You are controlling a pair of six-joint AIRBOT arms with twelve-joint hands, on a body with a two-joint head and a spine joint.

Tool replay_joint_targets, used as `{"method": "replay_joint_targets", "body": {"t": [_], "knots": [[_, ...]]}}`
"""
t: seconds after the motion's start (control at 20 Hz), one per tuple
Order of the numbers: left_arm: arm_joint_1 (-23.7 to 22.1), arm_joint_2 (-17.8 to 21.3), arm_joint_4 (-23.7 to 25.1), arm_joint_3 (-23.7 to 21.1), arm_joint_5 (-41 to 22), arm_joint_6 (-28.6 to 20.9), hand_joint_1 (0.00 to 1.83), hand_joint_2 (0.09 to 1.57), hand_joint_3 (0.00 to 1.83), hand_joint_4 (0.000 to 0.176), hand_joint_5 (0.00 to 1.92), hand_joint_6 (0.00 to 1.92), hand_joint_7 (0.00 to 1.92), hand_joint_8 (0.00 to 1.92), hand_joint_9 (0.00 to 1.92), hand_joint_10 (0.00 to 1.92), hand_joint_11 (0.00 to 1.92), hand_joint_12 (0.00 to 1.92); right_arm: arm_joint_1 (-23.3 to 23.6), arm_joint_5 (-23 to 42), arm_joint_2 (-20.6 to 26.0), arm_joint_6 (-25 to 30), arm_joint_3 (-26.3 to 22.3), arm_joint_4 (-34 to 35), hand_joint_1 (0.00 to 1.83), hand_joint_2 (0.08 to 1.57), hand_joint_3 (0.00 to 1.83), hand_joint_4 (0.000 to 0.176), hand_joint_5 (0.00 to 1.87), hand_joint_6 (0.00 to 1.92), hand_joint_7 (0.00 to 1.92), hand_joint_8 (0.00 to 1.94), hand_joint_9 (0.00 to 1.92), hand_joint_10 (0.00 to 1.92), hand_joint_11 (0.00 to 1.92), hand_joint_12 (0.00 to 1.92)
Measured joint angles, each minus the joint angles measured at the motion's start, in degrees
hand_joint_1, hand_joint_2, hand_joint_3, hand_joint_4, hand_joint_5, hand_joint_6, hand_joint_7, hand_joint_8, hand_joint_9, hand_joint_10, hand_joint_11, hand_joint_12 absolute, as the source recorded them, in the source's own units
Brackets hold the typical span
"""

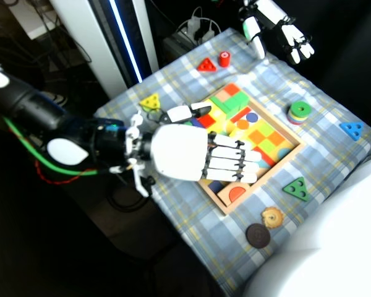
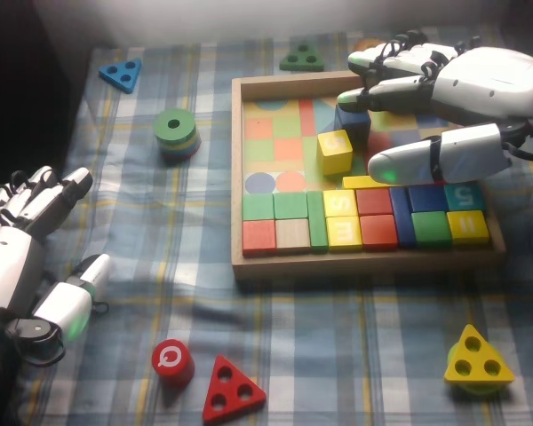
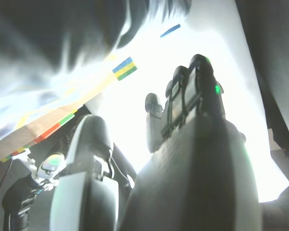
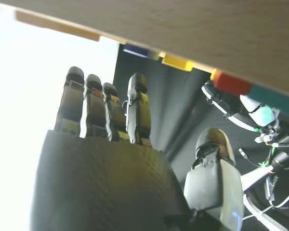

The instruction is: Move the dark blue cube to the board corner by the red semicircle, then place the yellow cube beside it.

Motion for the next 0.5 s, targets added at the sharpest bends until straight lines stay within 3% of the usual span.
{"method": "replay_joint_targets", "body": {"t": [0.1, 0.15, 0.25, 0.3, 0.45, 0.5], "knots": [[0.00, 0.00, 0.07, 0.00, 0.00, 0.00, 0.71, 1.38, 0.00, 0.061, 0.30, 0.00, 0.10, 0.00, 0.09, 0.00, 0.00, 0.00, 0.15, -0.74, -0.15, 0.04, 0.15, -0.15, 0.00, 1.05, 0.00, 0.011, 0.34, 0.00, 0.00, 0.00, 0.00, 0.00, 0.00, 0.00], [0.00, 0.00, 0.07, 0.00, 0.00, 0.00, 0.72, 1.38, 0.00, 0.062, 0.30, 0.00, 0.11, 0.00, 0.09, 0.00, 0.00, 0.00, 0.17, -0.83, -0.15, 0.07, 0.15, -0.37, 0.00, 1.03, 0.00, 0.033, 0.35, 0.01, 0.00, 0.00, 0.00, 0.00, 0.00, 0.00], [0.00, 0.00, 0.04, 0.00, -0.02, 0.00, 0.70, 1.38, 0.00, 0.071, 0.30, 0.00, 0.10, 0.00, 0.09, 0.00, 0.00, 0.00, 0.22, -1.36, -0.15, 0.09, 0.15, -1.11, 0.00, 1.01, 0.00, 0.037, 0.37, 0.01, 0.00, 0.00, 0.00, 0.00, 0.00, 0.00], [0.00, 0.00, 0.02, 0.00, 0.00, 0.00, 0.70, 1.39, 0.00, 0.074, 0.29, 0.00, 0.10, 0.00, 0.09, 0.00, 0.00, 0.00, 0.46, -2.16, -0.15, 0.15, 0.15, -1.84, 0.00, 0.98, 0.00, 0.036, 0.35, 0.00, 0.00, 0.00, 0.00, 0.00, 0.00, 0.00], [0.00, 0.00, 0.04, 0.00, -0.02, 0.00, 0.72, 1.38, 0.00, 0.067, 0.30, 0.00, 0.11, 0.00, 0.09, 0.00, 0.00, 0.00, 0.57, -3.43, 0.31, 0.17, -0.35, -2.86, 0.00, 1.00, 0.00, 0.000, 0.34, 0.00, 0.00, 0.00, 0.00, 0.00, 0.00, 0.00], [0.00, 0.00, 0.02, 0.00, -0.02, 0.00, 0.70, 1.39, 0.00, 0.066, 0.30, 0.00, 0.10, 0.00, 0.09, 0.00, 0.00, 0.00, 0.55, -3.89, 0.79, 0.24, -0.66, -3.34, 0.00, 1.00, 0.00, 0.007, 0.32, 0.00, 0.00, 0.00, 0.00, 0.00, 0.00, 0.00]]}}
